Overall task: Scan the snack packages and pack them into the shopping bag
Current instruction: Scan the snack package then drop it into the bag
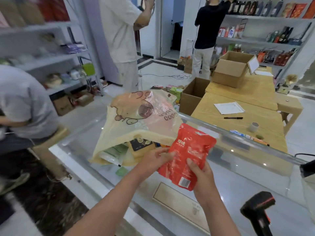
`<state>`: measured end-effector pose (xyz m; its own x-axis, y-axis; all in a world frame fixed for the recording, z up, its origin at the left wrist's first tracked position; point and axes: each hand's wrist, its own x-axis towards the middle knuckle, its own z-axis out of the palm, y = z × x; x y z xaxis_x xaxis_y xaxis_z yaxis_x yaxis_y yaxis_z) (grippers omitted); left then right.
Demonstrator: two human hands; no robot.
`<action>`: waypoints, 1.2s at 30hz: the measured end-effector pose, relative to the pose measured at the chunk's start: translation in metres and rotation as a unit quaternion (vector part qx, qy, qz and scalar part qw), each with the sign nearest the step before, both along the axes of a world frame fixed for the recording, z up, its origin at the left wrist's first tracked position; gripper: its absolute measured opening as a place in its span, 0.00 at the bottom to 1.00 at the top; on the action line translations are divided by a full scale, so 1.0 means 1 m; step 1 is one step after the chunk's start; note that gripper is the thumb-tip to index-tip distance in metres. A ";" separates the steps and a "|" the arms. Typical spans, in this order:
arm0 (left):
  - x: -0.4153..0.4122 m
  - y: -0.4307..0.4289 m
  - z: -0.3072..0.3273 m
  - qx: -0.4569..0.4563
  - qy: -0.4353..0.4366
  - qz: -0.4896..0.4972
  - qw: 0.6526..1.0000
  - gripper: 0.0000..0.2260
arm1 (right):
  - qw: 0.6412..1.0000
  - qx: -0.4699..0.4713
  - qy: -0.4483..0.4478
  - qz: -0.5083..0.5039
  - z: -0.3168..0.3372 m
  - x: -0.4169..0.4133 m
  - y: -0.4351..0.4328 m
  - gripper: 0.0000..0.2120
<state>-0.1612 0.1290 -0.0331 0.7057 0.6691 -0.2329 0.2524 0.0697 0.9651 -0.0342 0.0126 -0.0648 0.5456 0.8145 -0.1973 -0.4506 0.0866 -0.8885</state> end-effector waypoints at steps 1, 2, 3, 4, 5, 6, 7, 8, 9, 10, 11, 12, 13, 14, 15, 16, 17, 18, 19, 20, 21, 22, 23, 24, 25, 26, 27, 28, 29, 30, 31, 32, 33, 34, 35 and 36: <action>-0.008 0.009 0.000 -0.008 0.011 0.062 0.998 0.17 | 1.000 0.010 0.009 0.025 -0.001 -0.003 0.002 0.20; -0.017 0.017 0.000 -0.019 0.025 0.117 0.993 0.18 | 0.998 0.018 0.014 0.057 -0.001 -0.004 0.004 0.22; -0.024 0.026 0.000 -0.036 0.039 0.156 0.986 0.19 | 0.995 0.024 0.017 0.095 -0.001 -0.004 0.004 0.26; -0.031 0.034 0.000 -0.050 0.046 0.175 0.982 0.20 | 0.990 0.020 0.018 0.141 -0.001 -0.004 0.006 0.32; -0.037 0.041 0.003 -0.063 0.049 0.180 0.980 0.21 | 0.980 0.006 0.014 0.196 0.000 -0.004 0.007 0.35; -0.040 0.050 0.006 -0.070 0.048 0.185 0.979 0.21 | 0.968 -0.019 0.002 0.250 0.001 -0.005 0.009 0.36; -0.041 0.059 0.009 -0.081 0.038 0.197 0.976 0.21 | 0.954 -0.052 -0.019 0.294 0.003 -0.007 0.011 0.33; -0.040 0.069 0.014 -0.094 0.020 0.213 0.972 0.21 | 0.942 -0.088 -0.046 0.321 0.004 -0.011 0.015 0.29; -0.039 0.078 0.020 -0.113 0.003 0.229 0.967 0.21 | 0.932 -0.119 -0.076 0.335 0.006 -0.016 0.020 0.25; -0.037 0.087 0.027 -0.108 -0.007 0.240 0.965 0.20 | 0.925 -0.147 -0.114 0.332 0.007 -0.023 0.026 0.21; -0.037 0.095 0.033 -0.076 -0.009 0.242 0.967 0.18 | 0.921 -0.164 -0.145 0.322 0.007 -0.028 0.033 0.18; -0.037 0.102 0.039 -0.013 0.009 0.233 0.972 0.16 | 0.923 -0.169 -0.159 0.306 0.008 -0.035 0.040 0.16; -0.040 0.107 0.045 0.059 0.035 0.219 0.973 0.14 | 0.931 -0.164 -0.152 0.288 0.011 -0.041 0.048 0.16; -0.043 0.110 0.052 0.127 0.054 0.203 0.969 0.13 | 0.943 -0.153 -0.129 0.267 0.014 -0.047 0.056 0.17; -0.046 0.111 0.059 0.178 0.064 0.185 0.964 0.13 | 0.953 -0.142 -0.099 0.247 0.016 -0.052 0.064 0.17; -0.048 0.111 0.065 0.213 0.062 0.169 0.960 0.14 | 0.961 -0.132 -0.075 0.230 0.017 -0.057 0.072 0.18; -0.050 0.112 0.069 0.236 0.058 0.155 0.958 0.16 | 0.967 -0.126 -0.063 0.214 0.020 -0.060 0.082 0.18; -0.050 0.111 0.075 0.249 0.056 0.144 0.956 0.18 | 0.969 -0.125 -0.064 0.202 0.019 -0.062 0.092 0.18; -0.050 0.111 0.078 0.263 0.056 0.131 0.954 0.19 | 0.971 -0.123 -0.073 0.190 0.021 -0.065 0.103 0.18; -0.050 0.109 0.081 0.277 0.054 0.116 0.952 0.21 | 0.975 -0.115 -0.080 0.171 0.021 -0.066 0.115 0.18; -0.050 0.109 0.081 0.288 0.056 0.103 0.950 0.22 | 0.982 -0.098 -0.073 0.141 0.023 -0.067 0.126 0.19; -0.051 0.108 0.082 0.296 0.056 0.093 0.949 0.23 | 0.990 -0.079 -0.057 0.107 0.028 -0.067 0.137 0.19; -0.053 0.108 0.083 0.299 0.054 0.087 0.949 0.23 | 0.994 -0.064 -0.042 0.079 0.033 -0.068 0.147 0.18; -0.054 0.110 0.082 0.295 0.046 0.080 0.951 0.23 | 0.996 -0.061 -0.040 0.056 0.039 -0.068 0.158 0.18; -0.055 0.113 0.082 0.287 0.033 0.072 0.955 0.24 | 0.996 -0.067 -0.044 0.039 0.046 -0.066 0.168 0.18; -0.056 0.115 0.082 0.282 0.021 0.061 0.957 0.24 | 0.995 -0.070 -0.051 0.039 0.051 -0.066 0.179 0.20; -0.057 0.118 0.082 0.281 0.009 0.054 0.958 0.24 | 0.995 -0.071 -0.050 0.052 0.056 -0.067 0.190 0.23; -0.057 0.121 0.082 0.284 -0.002 0.050 0.958 0.24 | 0.993 -0.077 -0.047 0.074 0.064 -0.068 0.197 0.22; -0.057 0.123 0.082 0.288 -0.008 0.048 0.956 0.24 | 0.988 -0.082 -0.085 0.102 0.071 -0.074 0.208 0.16; -0.056 0.125 0.083 0.293 -0.009 0.046 0.955 0.23 | 0.975 -0.058 -0.181 0.115 0.073 -0.080 0.213 0.10; -0.056 0.127 0.084 0.296 -0.007 0.045 0.954 0.23 | 0.940 -0.067 -0.324 0.090 0.080 -0.093 0.216 0.11; -0.056 0.128 0.085 0.299 -0.007 0.045 0.953 0.23 | 0.938 -0.058 -0.343 -0.010 0.097 -0.103 0.217 0.16; -0.055 0.129 0.086 0.304 -0.007 0.047 0.952 0.23 | 0.957 -0.016 -0.263 -0.120 0.106 -0.108 0.224 0.21; -0.055 0.131 0.086 0.310 -0.009 0.048 0.950 0.23 | 0.973 0.029 -0.171 -0.153 0.116 -0.115 0.228 0.25; -0.056 0.132 0.087 0.315 -0.010 0.048 0.948 0.23 | 0.950 -0.035 -0.271 -0.148 0.115 -0.112 0.229 0.25; -0.056 0.135 0.086 0.320 -0.011 0.049 0.946 0.23 | 0.875 -0.081 -0.472 -0.076 0.106 -0.112 0.229 0.22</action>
